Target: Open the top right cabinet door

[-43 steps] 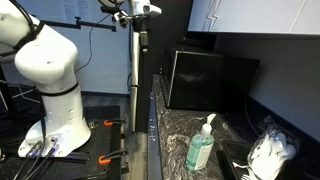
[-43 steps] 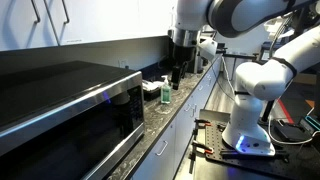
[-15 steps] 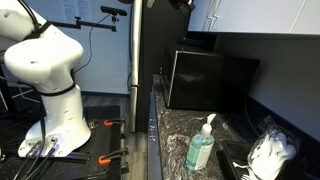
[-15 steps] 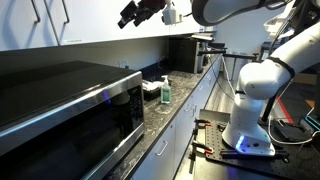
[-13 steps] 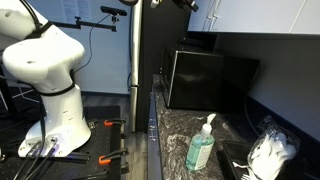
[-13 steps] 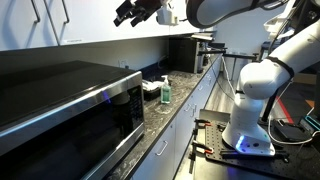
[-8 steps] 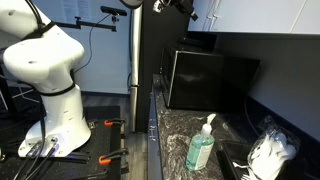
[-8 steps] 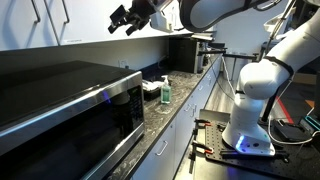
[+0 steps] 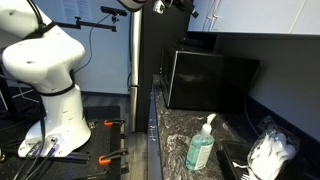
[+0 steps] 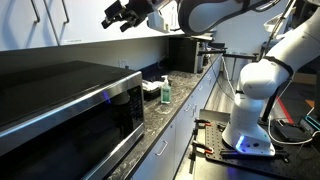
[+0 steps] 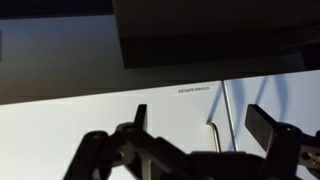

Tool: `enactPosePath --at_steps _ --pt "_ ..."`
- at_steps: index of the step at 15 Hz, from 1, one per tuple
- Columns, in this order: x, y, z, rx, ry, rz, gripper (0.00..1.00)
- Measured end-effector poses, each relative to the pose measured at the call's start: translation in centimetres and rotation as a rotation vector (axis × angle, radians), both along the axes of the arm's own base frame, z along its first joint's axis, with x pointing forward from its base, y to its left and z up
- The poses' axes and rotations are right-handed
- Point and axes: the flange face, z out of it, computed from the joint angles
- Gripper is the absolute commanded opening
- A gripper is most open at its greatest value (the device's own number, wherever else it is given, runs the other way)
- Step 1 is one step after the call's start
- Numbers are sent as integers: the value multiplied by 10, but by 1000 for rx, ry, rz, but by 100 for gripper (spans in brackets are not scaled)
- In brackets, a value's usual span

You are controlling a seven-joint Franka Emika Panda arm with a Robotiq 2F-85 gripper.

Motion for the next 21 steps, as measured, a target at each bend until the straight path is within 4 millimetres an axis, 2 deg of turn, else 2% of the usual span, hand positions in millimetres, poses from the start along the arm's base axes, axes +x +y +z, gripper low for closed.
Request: enactPosePath --at_steps 3,6,11,17,18,19,21 --pt "4 21 -1 -18 -92 57 100" --pt "18 34 -1 -63 -139 71 100" --pt "46 35 7 -133 -213 28 100" --pt "82 32 -1 -111 -257 -27 98" --pt "87 32 -2 -109 -263 -33 73" --pt "91 32 -3 -106 -270 -38 73" --pt "97 33 -3 -108 -282 -43 58"
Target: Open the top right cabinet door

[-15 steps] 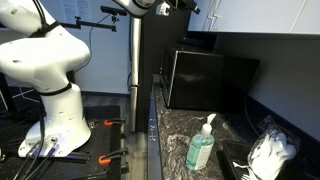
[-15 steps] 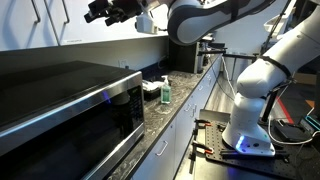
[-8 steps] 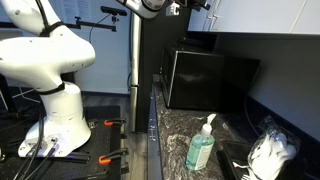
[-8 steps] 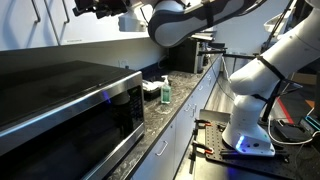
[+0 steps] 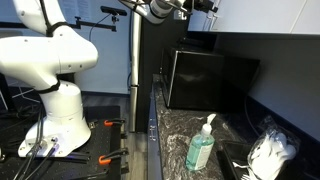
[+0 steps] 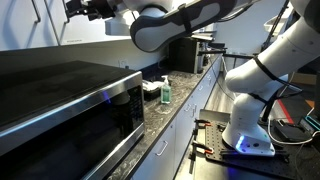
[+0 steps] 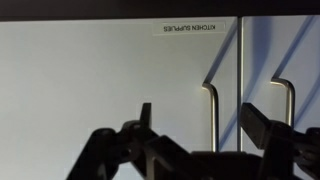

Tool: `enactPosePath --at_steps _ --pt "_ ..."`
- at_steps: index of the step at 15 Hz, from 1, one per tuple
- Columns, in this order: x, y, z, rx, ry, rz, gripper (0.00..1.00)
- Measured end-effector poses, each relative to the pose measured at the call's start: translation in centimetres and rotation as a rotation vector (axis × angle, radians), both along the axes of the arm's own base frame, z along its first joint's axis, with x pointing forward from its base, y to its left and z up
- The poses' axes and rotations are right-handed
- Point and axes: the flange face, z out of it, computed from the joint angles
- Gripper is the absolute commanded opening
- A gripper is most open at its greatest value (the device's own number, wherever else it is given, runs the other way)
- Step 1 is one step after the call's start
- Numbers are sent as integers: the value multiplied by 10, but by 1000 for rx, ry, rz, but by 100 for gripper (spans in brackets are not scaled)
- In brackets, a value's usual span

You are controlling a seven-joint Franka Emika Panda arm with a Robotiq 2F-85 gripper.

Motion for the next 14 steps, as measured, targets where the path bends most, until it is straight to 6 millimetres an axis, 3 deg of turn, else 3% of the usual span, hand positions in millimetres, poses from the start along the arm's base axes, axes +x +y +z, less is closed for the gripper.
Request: enactPosePath --at_steps 7,9,14 --pt "1 15 -3 -10 -28 7 5" --pt "-2 21 -1 -9 -40 5 0" --pt "-14 36 0 -10 -70 3 0"
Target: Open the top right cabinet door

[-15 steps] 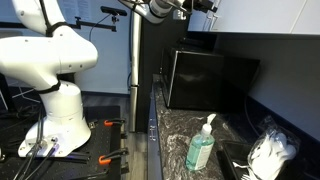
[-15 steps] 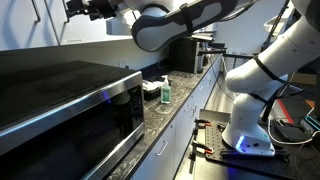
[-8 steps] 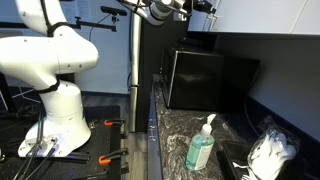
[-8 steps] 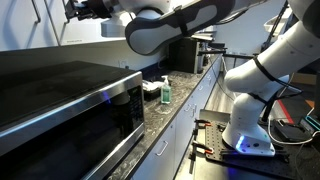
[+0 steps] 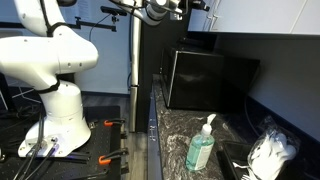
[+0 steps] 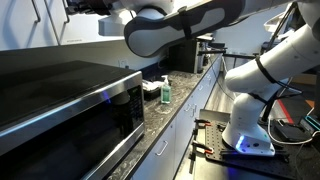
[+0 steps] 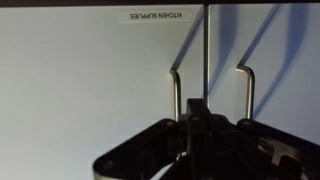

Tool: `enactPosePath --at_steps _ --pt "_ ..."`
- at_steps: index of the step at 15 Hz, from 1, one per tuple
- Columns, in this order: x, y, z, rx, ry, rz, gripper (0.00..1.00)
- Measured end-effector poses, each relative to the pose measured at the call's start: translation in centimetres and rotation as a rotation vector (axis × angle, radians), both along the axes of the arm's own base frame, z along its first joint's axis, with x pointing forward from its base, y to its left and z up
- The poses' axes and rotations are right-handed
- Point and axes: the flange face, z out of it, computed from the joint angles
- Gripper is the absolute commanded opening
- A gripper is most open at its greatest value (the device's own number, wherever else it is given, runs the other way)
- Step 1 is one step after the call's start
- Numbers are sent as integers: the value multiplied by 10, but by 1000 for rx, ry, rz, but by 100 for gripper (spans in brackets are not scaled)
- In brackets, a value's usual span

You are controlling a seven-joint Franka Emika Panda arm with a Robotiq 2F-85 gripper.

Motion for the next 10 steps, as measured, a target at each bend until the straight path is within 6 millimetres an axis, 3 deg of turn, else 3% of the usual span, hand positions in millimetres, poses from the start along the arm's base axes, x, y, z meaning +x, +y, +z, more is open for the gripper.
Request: enactPosePath --at_steps 10 --pt "-34 -4 -7 -9 -21 -61 0"
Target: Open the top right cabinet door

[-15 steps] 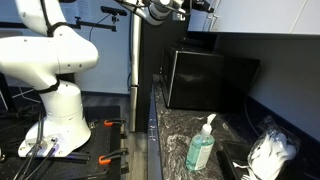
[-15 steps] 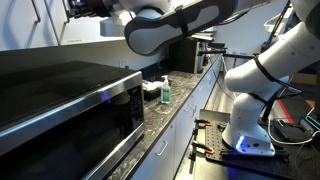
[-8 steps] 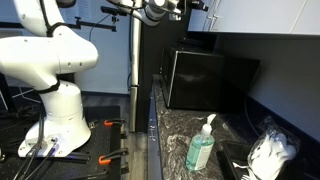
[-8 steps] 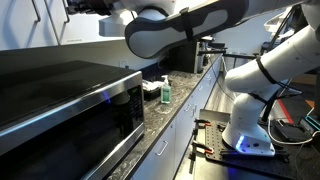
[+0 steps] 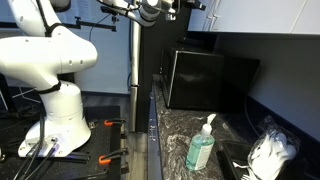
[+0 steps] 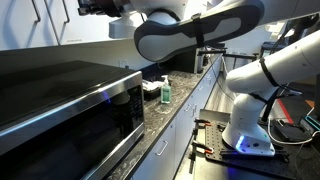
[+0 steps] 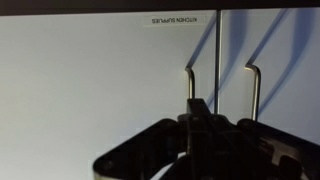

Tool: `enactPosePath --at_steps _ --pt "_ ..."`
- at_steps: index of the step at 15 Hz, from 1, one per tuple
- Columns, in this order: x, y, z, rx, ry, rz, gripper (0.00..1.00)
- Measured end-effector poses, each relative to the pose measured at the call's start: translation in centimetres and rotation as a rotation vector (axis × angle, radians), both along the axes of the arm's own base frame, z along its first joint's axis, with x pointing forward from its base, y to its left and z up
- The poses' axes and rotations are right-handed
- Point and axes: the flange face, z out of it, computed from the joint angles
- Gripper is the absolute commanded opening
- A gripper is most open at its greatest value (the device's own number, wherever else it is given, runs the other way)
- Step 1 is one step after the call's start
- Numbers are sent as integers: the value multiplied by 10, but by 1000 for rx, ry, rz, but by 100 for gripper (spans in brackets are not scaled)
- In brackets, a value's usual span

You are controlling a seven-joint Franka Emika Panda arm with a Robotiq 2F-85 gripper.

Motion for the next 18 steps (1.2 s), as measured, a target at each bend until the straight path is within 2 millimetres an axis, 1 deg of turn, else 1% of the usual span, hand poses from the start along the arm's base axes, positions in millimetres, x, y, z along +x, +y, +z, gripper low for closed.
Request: enactPosePath --at_steps 4,6,10,13,14,16,18 --pt "-22 -1 -9 -7 2 -16 0" --pt "-28 -5 -15 -15 6 -24 0" --pt "-27 -23 -22 -16 3 -54 0" --pt "-20 -40 -24 -14 -5 -76 0" --pt "-16 -44 -25 -16 -7 -77 21" --pt "-7 -54 -27 -22 -2 -61 32" --pt "3 -66 -29 -20 8 -34 47"
